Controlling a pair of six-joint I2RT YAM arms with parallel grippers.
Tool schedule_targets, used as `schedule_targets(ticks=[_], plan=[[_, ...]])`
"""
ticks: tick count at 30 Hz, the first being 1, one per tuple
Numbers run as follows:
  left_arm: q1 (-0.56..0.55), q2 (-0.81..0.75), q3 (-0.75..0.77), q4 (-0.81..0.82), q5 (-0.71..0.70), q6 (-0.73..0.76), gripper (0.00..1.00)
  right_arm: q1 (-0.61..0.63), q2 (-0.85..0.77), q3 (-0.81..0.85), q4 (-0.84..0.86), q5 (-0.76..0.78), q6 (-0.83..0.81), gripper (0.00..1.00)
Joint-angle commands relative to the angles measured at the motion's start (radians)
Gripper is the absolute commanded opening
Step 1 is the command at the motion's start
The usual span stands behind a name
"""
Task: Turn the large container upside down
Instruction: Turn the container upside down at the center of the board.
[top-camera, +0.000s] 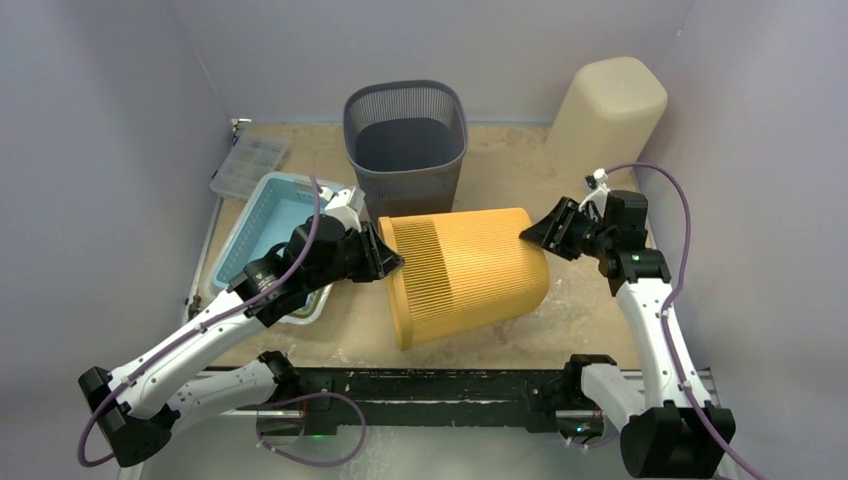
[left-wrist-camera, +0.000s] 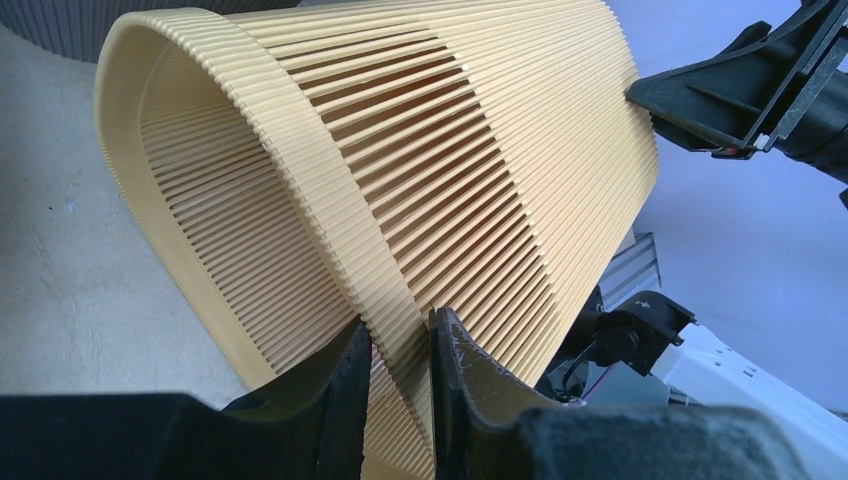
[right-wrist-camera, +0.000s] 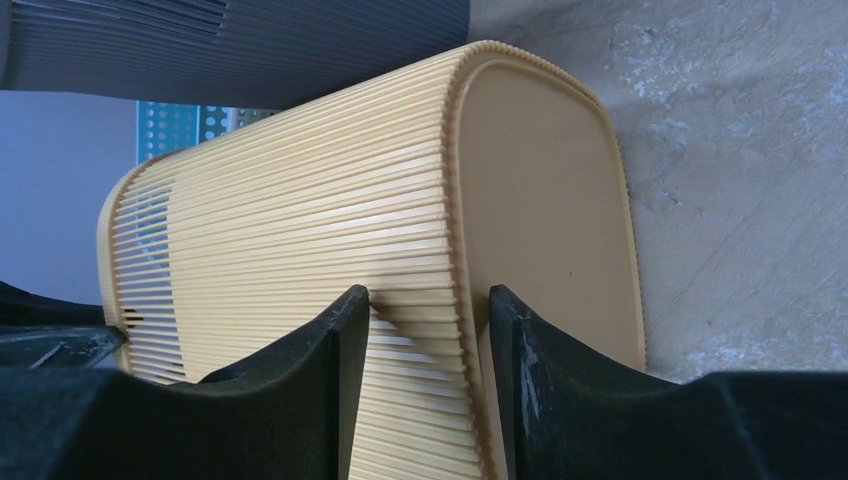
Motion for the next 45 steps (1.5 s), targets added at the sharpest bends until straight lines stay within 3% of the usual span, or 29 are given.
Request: schedule_targets(ticks=[1, 13, 45], plan=[[-0.005, 0.01, -0.081, 0.056, 0.043, -0.015, 0.14, 0.018, -0.063, 0.007, 0.087, -0.203, 0.097, 0.48], [-0.006, -0.009, -0.196, 0.258, 0.152, -0.089, 0.11, 0.018, -0.141, 0.058, 0.14, -0.297, 0.223, 0.47], [-0.005, 0.019, -0.349, 0.505, 0.221, -0.208, 0.06, 0.018, -0.168, 0.249, 0.097, -0.381, 0.155, 0.55]])
